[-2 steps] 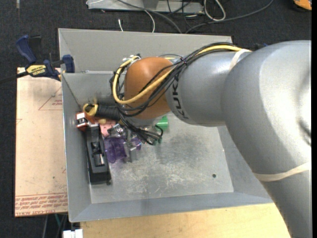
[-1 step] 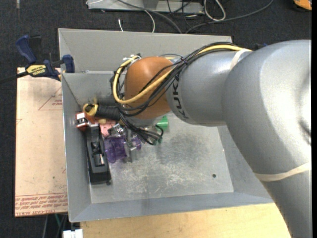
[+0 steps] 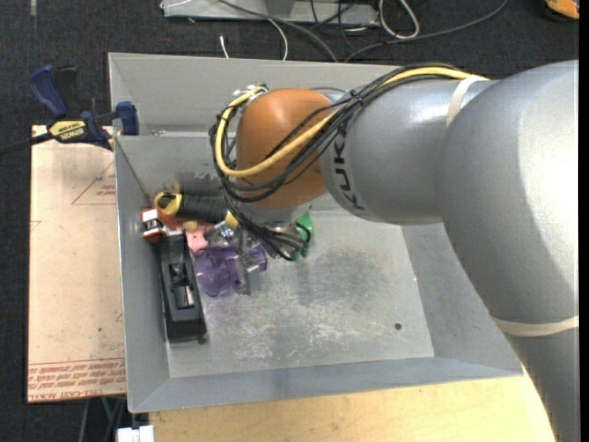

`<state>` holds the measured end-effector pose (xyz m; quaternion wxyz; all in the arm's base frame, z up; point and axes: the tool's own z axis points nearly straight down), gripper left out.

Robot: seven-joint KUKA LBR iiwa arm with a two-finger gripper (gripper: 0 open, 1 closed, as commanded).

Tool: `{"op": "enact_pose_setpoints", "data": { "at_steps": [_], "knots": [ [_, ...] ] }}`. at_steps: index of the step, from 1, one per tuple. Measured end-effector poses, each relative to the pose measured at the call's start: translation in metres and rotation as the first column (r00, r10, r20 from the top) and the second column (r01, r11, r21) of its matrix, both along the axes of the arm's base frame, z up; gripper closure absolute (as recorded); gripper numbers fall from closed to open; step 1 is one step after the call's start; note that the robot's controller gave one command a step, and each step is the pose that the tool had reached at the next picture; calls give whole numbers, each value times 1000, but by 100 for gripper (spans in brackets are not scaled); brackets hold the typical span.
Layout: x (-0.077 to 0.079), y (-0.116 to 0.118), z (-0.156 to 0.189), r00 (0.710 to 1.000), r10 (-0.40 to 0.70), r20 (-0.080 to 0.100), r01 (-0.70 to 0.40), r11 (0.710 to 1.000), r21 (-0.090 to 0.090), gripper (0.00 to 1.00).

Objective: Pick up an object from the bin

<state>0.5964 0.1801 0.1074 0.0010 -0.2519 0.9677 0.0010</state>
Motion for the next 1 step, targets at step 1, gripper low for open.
{"op": "enact_pose_setpoints", "data": {
  "at_steps": [1],
  "knots": [
    [4, 1, 38, 1000, 0, 14, 0, 1000, 4, 100]
  ]
}}
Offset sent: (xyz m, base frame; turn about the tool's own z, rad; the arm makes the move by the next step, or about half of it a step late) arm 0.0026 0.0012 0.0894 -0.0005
